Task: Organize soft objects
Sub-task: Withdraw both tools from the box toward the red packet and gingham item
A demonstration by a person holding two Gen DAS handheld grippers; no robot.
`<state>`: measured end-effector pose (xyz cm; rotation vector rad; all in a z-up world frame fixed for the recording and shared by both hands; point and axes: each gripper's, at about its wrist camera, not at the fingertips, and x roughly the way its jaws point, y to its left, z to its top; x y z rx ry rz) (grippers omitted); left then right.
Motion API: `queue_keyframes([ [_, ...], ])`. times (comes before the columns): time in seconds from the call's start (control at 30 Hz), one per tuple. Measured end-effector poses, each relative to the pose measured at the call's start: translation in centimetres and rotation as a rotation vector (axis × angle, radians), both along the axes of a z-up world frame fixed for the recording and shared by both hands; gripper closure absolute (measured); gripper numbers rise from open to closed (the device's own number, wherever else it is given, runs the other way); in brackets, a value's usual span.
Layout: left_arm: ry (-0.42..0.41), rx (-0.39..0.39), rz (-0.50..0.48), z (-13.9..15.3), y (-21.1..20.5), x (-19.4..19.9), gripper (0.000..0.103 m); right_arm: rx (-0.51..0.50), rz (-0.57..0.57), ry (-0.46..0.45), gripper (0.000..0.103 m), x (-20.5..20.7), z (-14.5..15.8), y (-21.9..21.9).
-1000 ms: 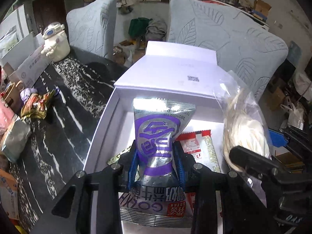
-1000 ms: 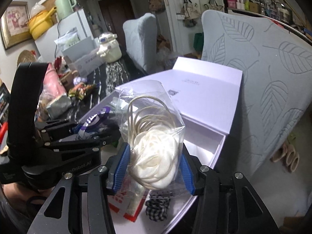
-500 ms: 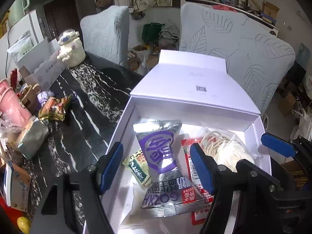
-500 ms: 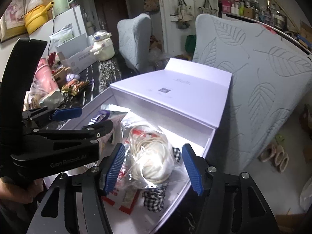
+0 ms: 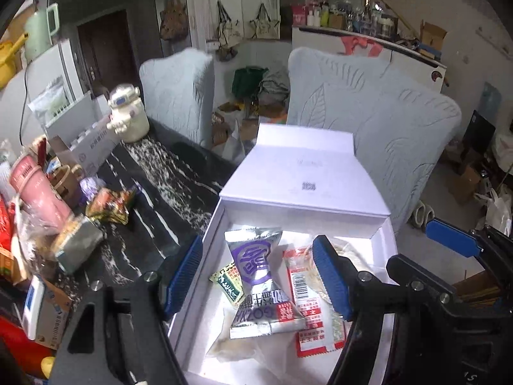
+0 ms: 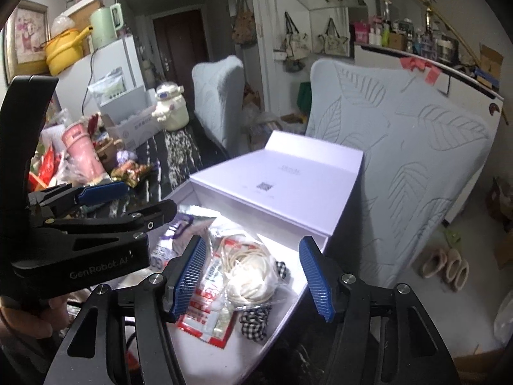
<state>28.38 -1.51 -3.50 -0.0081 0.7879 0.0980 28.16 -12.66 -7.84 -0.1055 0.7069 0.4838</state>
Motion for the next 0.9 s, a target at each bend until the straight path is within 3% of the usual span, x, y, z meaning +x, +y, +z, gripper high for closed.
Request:
queue_keyframes([
  [0.53,-0.178,0.028,-0.014,8.4,-2.5,-8.7,0.032,0.053,0.004,-0.184,0.039,-7.7,7.6,-2.3],
  [0.9,-0.257,0.041,-0.012,11.5,-3.7,-15.1,0.030,0.081,0.013,-0.263,0.035,-13.6,10.4,-3.7],
])
